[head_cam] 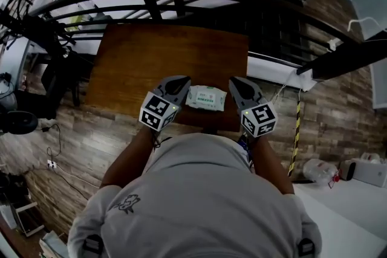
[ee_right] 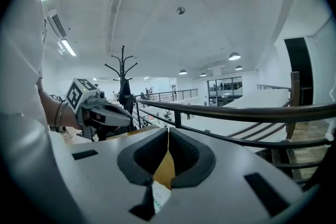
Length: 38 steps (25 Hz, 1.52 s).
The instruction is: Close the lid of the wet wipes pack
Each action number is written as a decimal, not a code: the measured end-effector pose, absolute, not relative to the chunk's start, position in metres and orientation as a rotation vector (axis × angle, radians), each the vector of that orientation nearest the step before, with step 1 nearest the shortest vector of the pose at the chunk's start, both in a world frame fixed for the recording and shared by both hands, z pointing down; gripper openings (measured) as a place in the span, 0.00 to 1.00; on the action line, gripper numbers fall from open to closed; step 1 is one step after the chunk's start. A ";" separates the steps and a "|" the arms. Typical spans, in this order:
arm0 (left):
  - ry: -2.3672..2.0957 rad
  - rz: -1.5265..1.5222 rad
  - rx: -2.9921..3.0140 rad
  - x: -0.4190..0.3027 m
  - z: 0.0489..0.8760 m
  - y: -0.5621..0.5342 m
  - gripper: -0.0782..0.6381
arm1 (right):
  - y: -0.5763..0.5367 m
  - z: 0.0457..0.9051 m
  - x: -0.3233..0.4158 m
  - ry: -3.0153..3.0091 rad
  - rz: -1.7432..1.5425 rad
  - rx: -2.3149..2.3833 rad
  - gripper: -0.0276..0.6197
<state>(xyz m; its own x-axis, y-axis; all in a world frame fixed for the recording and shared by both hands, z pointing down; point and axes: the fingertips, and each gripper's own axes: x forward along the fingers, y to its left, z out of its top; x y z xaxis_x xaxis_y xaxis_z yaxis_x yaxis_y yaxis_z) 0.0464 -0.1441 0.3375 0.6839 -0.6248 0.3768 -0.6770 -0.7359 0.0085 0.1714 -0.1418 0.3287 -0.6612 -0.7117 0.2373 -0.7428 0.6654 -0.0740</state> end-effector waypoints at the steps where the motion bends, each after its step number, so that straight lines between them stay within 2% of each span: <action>1: -1.061 0.529 2.752 0.043 0.336 -0.140 0.13 | -0.137 0.327 0.168 -2.691 0.246 1.201 0.10; 23: -0.901 0.454 2.804 -0.059 0.336 -0.014 0.13 | -0.004 0.318 0.078 -2.621 0.267 1.372 0.10; 38: -0.866 0.453 2.816 -0.019 0.335 0.032 0.13 | 0.048 0.312 0.119 -2.602 0.207 1.388 0.10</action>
